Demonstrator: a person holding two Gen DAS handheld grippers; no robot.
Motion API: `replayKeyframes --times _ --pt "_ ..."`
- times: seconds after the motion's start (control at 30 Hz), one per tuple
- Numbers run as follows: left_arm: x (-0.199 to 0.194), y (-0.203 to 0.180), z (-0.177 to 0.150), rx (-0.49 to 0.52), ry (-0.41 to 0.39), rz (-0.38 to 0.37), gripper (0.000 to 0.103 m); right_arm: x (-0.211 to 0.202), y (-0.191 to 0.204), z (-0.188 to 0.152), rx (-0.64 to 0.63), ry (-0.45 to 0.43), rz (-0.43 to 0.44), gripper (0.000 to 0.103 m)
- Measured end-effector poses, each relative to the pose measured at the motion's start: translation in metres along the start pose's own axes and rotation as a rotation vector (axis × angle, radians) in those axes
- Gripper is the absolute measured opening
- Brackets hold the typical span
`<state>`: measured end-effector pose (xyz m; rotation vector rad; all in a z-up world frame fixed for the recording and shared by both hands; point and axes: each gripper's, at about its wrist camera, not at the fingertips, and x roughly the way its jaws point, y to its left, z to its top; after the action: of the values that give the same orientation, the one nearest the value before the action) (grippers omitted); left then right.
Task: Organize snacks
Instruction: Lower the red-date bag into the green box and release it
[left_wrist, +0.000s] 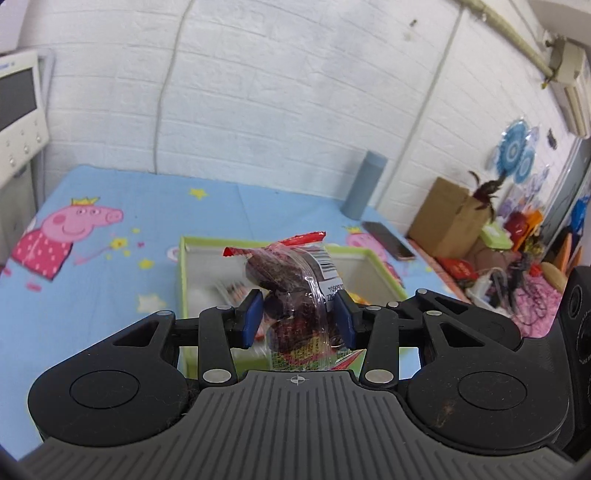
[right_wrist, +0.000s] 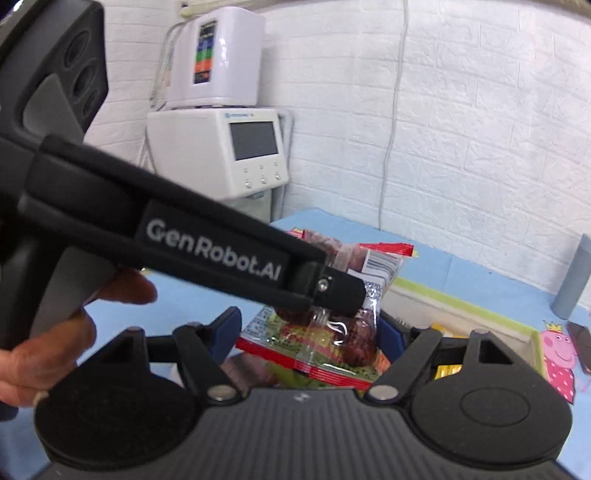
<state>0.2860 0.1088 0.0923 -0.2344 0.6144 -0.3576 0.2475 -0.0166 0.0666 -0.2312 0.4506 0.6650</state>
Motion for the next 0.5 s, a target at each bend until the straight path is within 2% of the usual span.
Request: replayKeyframes --times 0.17,0.2,0.27,0.3,0.33,0.5 --pt "0.063 0.032 0.015 -0.006 0.083 0.031 0.025 0.061 -0.034 0.003 0.056 0.08 0.039 0.081" --pt "0.07 0.037 0.016 -0.004 0.089 0.036 0.027 0.071 -0.038 0.001 0.062 0.1 0.044 0.081" --pt "0.072 0.043 0.016 -0.007 0.073 0.041 0.04 0.082 -0.04 -0.004 0.072 0.111 0.055 0.082" --pt "0.067 0.044 0.015 -0.006 0.052 0.041 0.049 0.081 -0.042 -0.006 0.08 0.104 0.061 0.083" --pt "0.058 0.042 0.015 0.002 0.025 0.04 0.054 0.075 -0.042 -0.009 0.085 0.091 0.058 0.086" --pt "0.006 0.019 0.002 0.058 -0.05 0.003 0.063 0.011 -0.033 -0.018 0.05 -0.009 0.006 0.092"
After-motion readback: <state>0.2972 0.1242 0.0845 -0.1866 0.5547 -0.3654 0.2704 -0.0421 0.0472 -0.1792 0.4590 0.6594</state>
